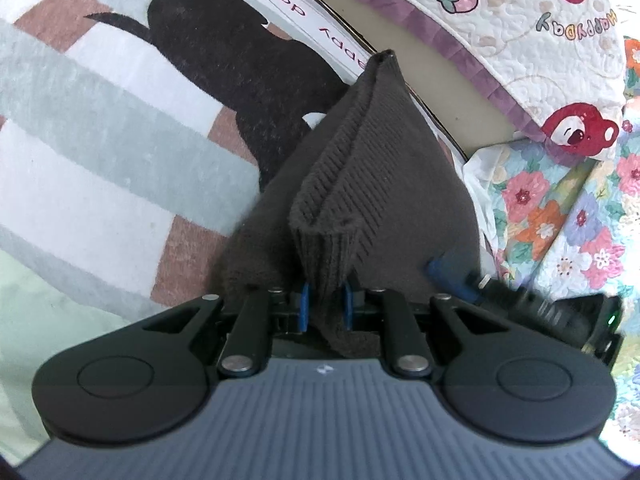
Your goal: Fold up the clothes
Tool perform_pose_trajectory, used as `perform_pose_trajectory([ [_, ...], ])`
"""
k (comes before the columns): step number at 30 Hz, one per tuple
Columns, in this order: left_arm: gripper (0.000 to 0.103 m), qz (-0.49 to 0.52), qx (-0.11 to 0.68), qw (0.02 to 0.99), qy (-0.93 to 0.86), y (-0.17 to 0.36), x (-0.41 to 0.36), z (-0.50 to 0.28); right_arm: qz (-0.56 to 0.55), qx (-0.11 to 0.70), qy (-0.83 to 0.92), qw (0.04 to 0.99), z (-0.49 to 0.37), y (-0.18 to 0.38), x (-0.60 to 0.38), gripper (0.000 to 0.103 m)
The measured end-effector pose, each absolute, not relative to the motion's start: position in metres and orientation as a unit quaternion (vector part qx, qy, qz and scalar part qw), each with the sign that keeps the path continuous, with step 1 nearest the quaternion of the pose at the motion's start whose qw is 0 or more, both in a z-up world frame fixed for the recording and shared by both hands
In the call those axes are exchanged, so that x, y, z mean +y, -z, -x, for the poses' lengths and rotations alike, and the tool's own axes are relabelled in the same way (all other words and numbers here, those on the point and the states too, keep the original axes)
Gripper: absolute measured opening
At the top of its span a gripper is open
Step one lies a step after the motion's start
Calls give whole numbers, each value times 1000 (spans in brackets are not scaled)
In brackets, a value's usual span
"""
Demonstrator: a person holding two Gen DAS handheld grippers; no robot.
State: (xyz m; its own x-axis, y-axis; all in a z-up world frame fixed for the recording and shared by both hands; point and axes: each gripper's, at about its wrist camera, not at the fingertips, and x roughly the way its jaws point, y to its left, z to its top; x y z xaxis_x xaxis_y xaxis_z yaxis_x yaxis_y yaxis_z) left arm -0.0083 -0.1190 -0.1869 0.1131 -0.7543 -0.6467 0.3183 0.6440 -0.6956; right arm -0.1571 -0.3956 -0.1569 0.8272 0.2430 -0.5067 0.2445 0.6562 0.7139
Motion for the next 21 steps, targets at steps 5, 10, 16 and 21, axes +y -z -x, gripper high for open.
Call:
perform_pose_trajectory([
  [5, 18, 200, 527, 740, 366, 171, -104, 5, -400, 323, -50, 856, 144, 166, -366, 31],
  [10, 18, 215, 499, 756, 365, 161, -86, 1, -370, 351, -102, 854, 132, 170, -335, 31],
  [16, 26, 213, 471, 757, 399, 149, -96, 9, -314, 375, -167, 856, 129, 170, -301, 31],
  [21, 32, 147, 512, 754, 384, 164, -117, 8, -301, 384, -167, 857, 139, 156, -301, 31],
])
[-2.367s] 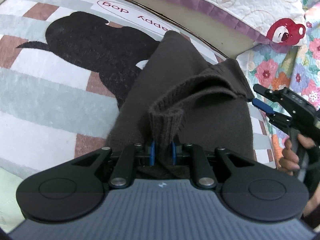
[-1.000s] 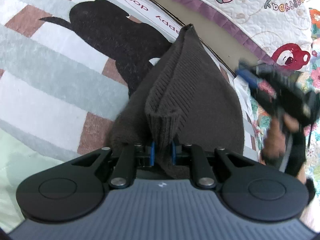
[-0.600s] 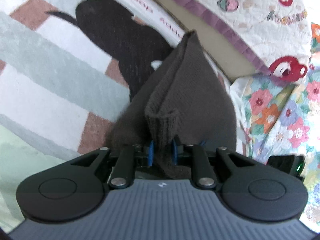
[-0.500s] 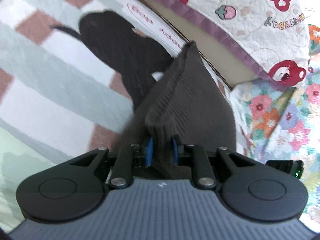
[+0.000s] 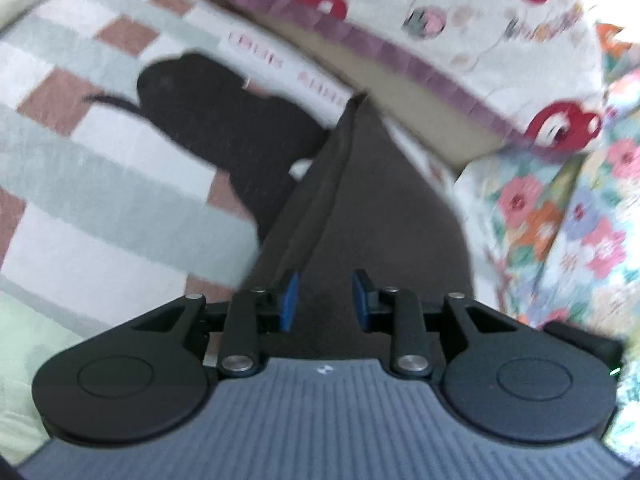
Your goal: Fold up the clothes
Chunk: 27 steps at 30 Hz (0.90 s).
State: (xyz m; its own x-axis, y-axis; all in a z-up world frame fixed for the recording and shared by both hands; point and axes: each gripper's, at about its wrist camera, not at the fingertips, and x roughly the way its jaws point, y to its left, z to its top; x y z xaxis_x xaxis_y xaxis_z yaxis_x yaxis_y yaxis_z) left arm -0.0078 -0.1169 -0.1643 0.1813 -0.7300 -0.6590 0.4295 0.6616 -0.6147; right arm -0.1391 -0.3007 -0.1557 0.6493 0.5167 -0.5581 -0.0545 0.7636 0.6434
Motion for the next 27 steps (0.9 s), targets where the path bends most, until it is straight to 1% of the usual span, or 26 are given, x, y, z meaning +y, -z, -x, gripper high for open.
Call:
perform_pose_trajectory([
  [2, 32, 101, 538, 747, 376, 173, -127, 3, -304, 361, -138, 871, 152, 139, -318, 32],
  [4, 32, 73, 546, 747, 372, 174, -133, -2, -327, 327, -87, 882, 168, 126, -344, 45],
  [5, 33, 66, 546, 749, 370, 173, -134, -4, -336, 313, -56, 887, 176, 123, -356, 46],
  [6, 36, 57, 546, 751, 368, 172, -136, -7, -333, 304, -21, 892, 184, 121, -365, 46],
  [7, 44, 44, 546, 754, 363, 172, -137, -8, -315, 305, 16, 899, 190, 120, -371, 46],
  [8, 47, 36, 548, 754, 361, 174, -137, -9, -292, 308, 54, 904, 195, 119, -375, 47],
  [10, 46, 35, 550, 750, 366, 174, -137, -12, -245, 314, 128, 908, 204, 117, -382, 49],
  [11, 44, 35, 544, 750, 375, 171, -138, -14, -245, 312, 151, 906, 208, 117, -391, 50],
  [12, 44, 32, 531, 754, 386, 166, -138, -17, -249, 308, 172, 902, 214, 117, -401, 53],
  [13, 44, 26, 512, 763, 394, 159, -139, -19, -264, 304, 190, 895, 217, 119, -412, 60],
  [14, 44, 27, 493, 771, 402, 151, -140, -21, -283, 300, 208, 887, 220, 122, -424, 62],
  [15, 46, 34, 478, 776, 409, 144, -143, -23, -302, 299, 224, 877, 224, 127, -435, 62],
  [17, 48, 43, 467, 769, 433, 135, -152, -26, -351, 293, 226, 860, 230, 139, -448, 62],
  [18, 50, 43, 465, 765, 444, 133, -158, -27, -387, 283, 219, 850, 236, 147, -454, 63],
  [19, 52, 32, 470, 757, 452, 136, -167, -28, -425, 270, 211, 838, 244, 154, -458, 63],
  [21, 52, 10, 481, 743, 465, 143, -185, -31, -475, 251, 196, 821, 247, 165, -459, 63],
  [24, 53, -25, 506, 731, 457, 166, -209, -45, -483, 255, 179, 818, 241, 170, -459, 65],
  [26, 60, -63, 520, 735, 431, 180, -222, -52, -479, 265, 176, 818, 233, 174, -458, 67],
  [27, 63, -63, 527, 731, 429, 186, -225, -56, -490, 265, 173, 812, 231, 178, -460, 69],
])
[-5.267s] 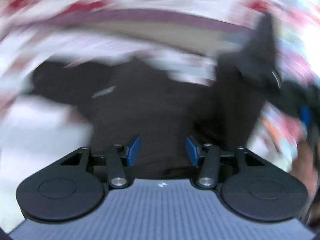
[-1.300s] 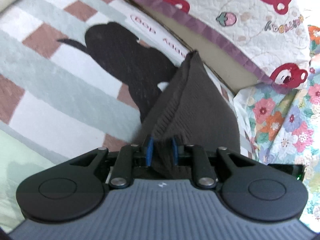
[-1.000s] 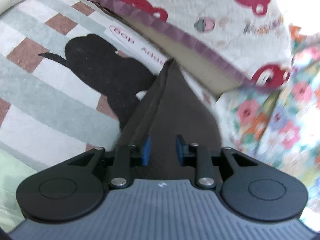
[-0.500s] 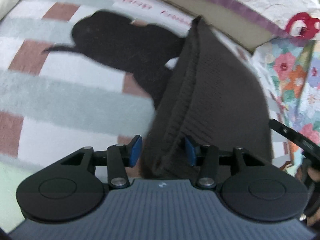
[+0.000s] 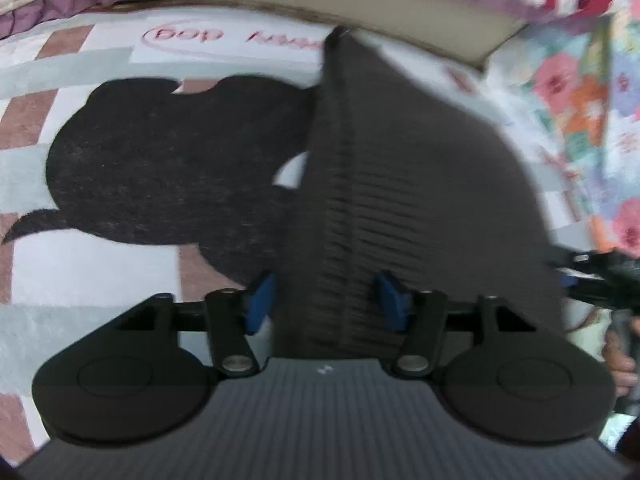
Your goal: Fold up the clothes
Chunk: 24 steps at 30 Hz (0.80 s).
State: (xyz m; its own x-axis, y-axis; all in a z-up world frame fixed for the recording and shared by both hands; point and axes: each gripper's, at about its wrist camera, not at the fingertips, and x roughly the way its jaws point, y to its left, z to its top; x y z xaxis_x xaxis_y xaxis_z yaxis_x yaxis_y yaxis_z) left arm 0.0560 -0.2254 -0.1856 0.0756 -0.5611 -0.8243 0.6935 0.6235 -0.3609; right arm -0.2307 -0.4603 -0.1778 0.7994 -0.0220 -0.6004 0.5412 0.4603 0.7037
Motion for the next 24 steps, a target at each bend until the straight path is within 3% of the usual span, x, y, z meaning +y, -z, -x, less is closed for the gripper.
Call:
perform_pose_trajectory([
  [8, 64, 41, 594, 669, 445, 215, -224, -84, -567, 247, 122, 776, 217, 209, -477, 79],
  [9, 60, 47, 596, 665, 448, 217, -225, -84, -579, 245, 108, 770, 214, 215, -479, 79],
  [10, 41, 42, 588, 667, 455, 216, -226, -81, -581, 239, 102, 772, 212, 217, -479, 77],
  [11, 36, 31, 574, 676, 462, 214, -227, -75, -578, 231, 99, 776, 210, 218, -479, 74],
  [13, 28, 3, 537, 698, 473, 204, -229, -62, -540, 234, 104, 802, 205, 209, -473, 60],
  [16, 25, -24, 469, 737, 486, 176, -230, -41, -431, 257, 113, 858, 189, 170, -460, 52],
  [20, 25, 27, 425, 765, 482, 142, -219, -26, -299, 228, 106, 920, 166, 97, -438, 50],
  [24, 26, 23, 462, 761, 455, 168, -223, -25, -215, 265, 123, 932, 145, 75, -440, 54],
])
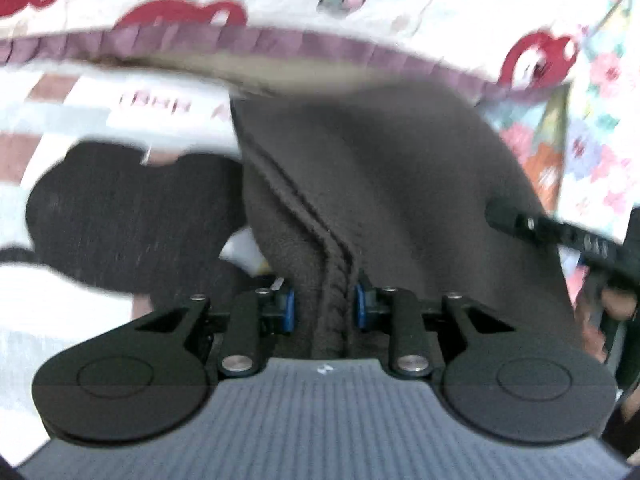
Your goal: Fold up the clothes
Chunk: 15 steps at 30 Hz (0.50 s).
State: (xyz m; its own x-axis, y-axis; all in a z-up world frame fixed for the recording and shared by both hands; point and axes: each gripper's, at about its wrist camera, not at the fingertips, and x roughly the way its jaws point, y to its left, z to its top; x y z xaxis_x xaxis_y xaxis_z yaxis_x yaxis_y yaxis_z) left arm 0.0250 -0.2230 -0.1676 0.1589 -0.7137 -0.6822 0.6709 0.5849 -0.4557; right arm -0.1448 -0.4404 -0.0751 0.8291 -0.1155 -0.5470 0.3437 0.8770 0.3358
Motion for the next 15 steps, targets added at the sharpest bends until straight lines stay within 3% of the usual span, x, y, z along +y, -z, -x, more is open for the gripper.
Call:
perform_pose_trajectory([
  [6, 34, 68, 525, 729, 434, 200, -211, -40, -204, 363, 169, 893, 129, 125, -463, 54],
  [15, 41, 70, 540, 718, 434, 212, -214, -45, -329, 323, 149, 875, 158, 143, -500, 56],
])
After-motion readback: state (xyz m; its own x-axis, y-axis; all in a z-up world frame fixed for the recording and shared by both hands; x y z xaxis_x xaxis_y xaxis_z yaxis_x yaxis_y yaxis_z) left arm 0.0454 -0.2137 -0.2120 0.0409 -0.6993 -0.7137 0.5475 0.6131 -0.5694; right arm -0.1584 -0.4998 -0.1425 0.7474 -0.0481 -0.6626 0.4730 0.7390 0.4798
